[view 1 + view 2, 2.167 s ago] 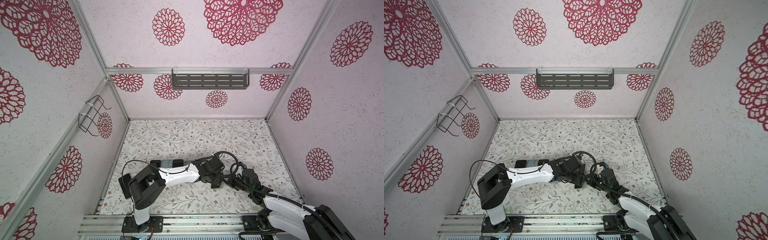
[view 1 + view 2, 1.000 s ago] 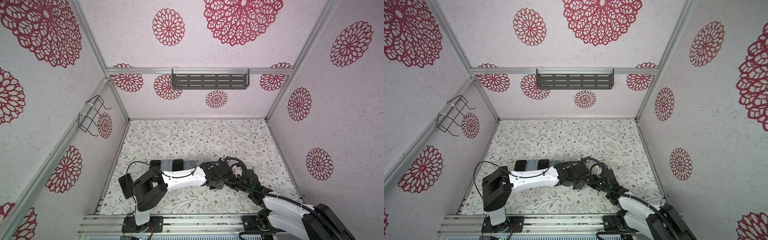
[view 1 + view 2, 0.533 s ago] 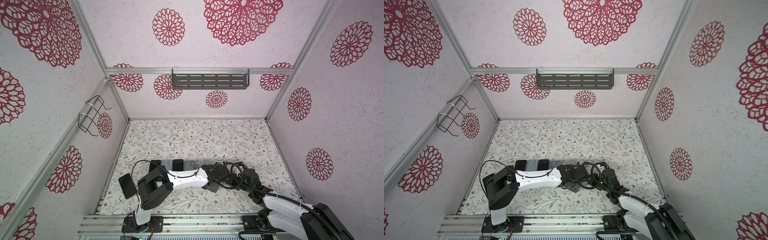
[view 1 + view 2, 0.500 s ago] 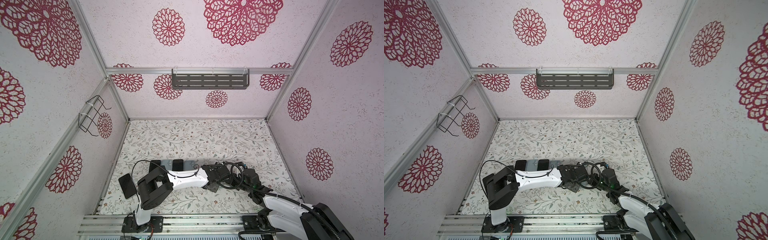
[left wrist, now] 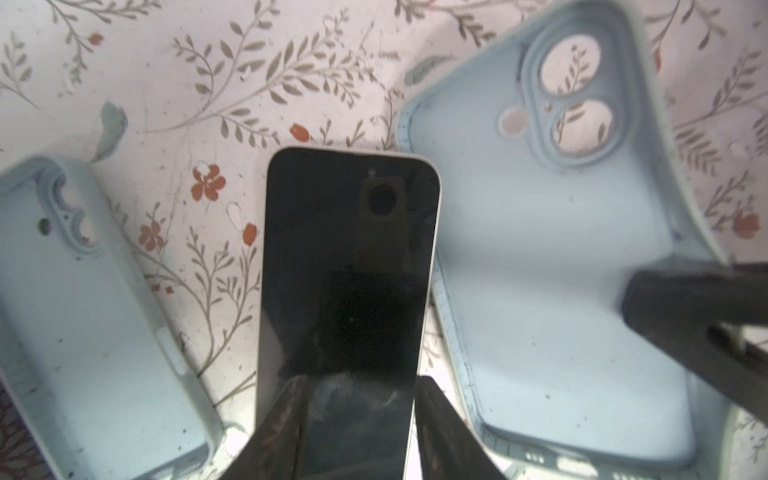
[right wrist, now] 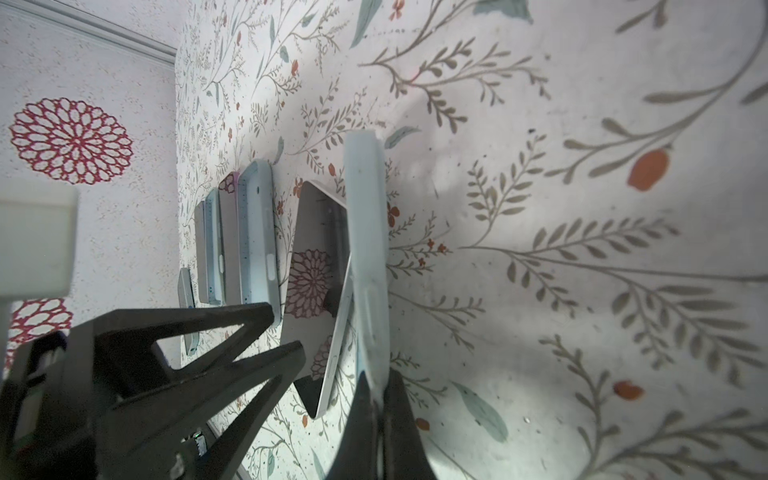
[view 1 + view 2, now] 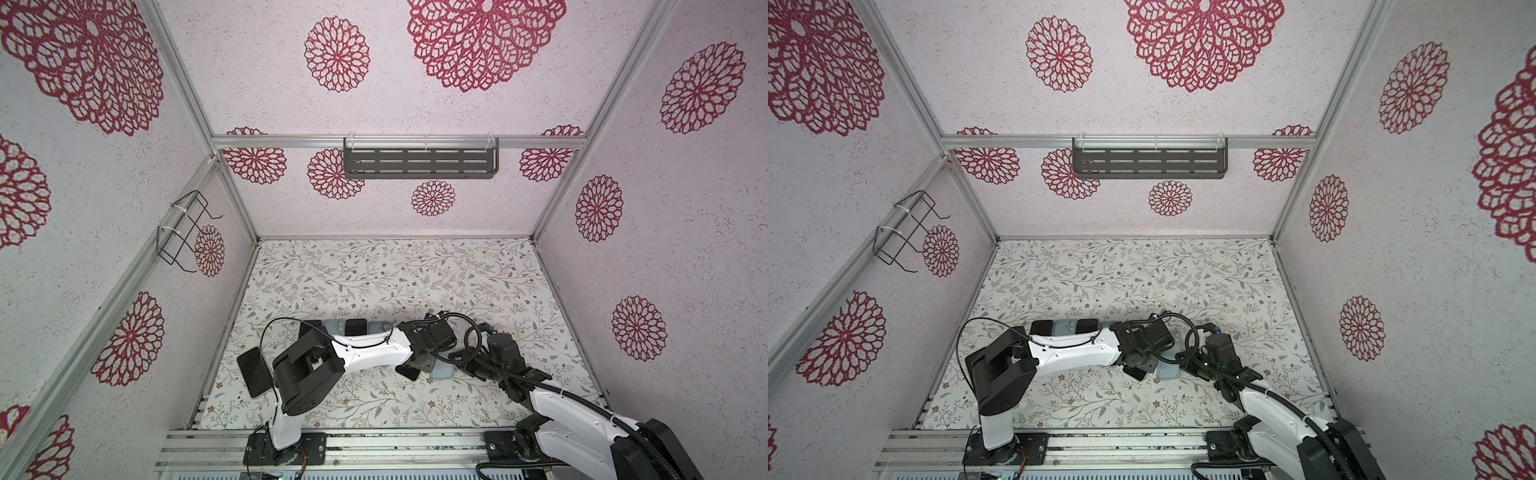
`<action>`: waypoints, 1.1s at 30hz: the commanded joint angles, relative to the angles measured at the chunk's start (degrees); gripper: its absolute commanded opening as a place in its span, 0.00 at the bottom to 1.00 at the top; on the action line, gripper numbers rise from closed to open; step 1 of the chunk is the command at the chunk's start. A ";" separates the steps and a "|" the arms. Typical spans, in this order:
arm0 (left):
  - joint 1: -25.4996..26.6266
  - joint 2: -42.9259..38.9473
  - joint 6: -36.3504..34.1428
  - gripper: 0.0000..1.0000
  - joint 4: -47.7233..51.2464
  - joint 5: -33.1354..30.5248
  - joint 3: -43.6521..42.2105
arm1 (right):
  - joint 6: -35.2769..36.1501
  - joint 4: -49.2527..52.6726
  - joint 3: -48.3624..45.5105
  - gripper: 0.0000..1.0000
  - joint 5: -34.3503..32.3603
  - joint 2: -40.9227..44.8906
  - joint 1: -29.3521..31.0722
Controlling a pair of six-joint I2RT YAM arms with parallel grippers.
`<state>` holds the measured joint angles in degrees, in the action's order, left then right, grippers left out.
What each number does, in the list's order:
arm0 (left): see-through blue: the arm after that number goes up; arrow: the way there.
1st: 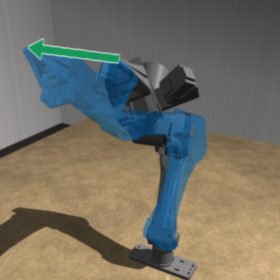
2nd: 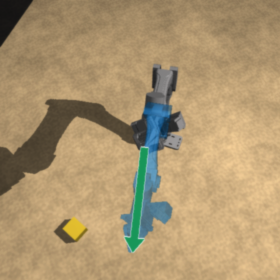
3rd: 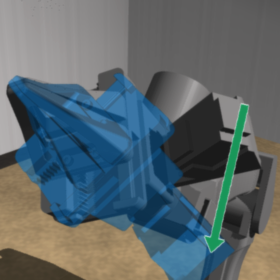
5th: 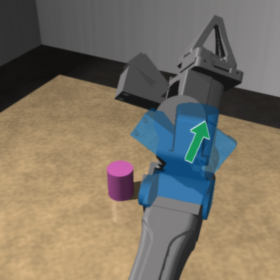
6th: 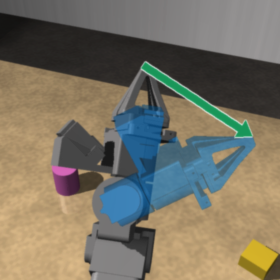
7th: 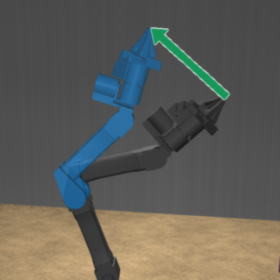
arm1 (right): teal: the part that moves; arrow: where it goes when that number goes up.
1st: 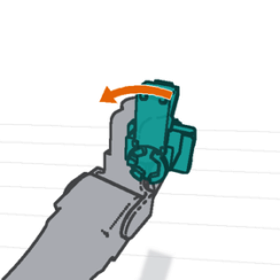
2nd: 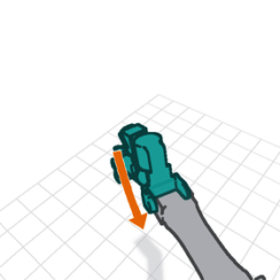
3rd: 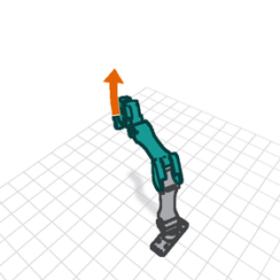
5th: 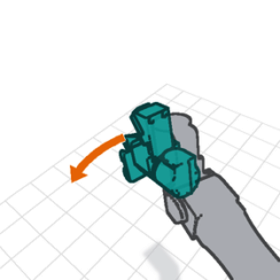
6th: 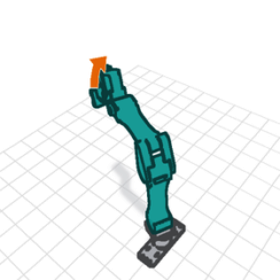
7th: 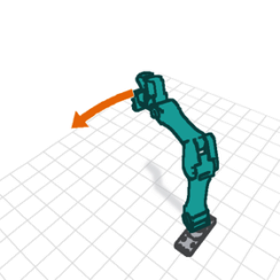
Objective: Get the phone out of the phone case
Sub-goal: 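Open both grippers and lift them off the placed black phone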
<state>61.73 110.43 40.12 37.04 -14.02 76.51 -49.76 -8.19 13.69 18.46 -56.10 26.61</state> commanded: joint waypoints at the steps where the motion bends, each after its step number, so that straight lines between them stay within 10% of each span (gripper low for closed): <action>1: -1.95 -1.05 0.70 0.47 -3.56 0.91 -0.36 | 1.99 2.97 1.63 0.00 -2.90 1.41 -0.33; 6: -4.71 -10.52 2.09 0.43 -14.40 4.77 -8.69 | -1.70 4.01 0.67 0.00 -8.16 4.07 0.61; 14: -9.30 -31.58 3.07 0.71 -25.06 3.43 -23.33 | -5.64 3.52 0.35 0.00 -10.77 5.22 4.68; 33: -14.43 -66.44 -0.15 0.99 2.89 -11.65 -23.98 | -14.12 6.51 -0.92 0.00 -16.33 5.65 10.37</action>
<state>47.81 45.56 41.30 34.28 -22.61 51.59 -61.39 -2.24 13.13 4.23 -51.53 36.25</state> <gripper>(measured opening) 0.996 0.055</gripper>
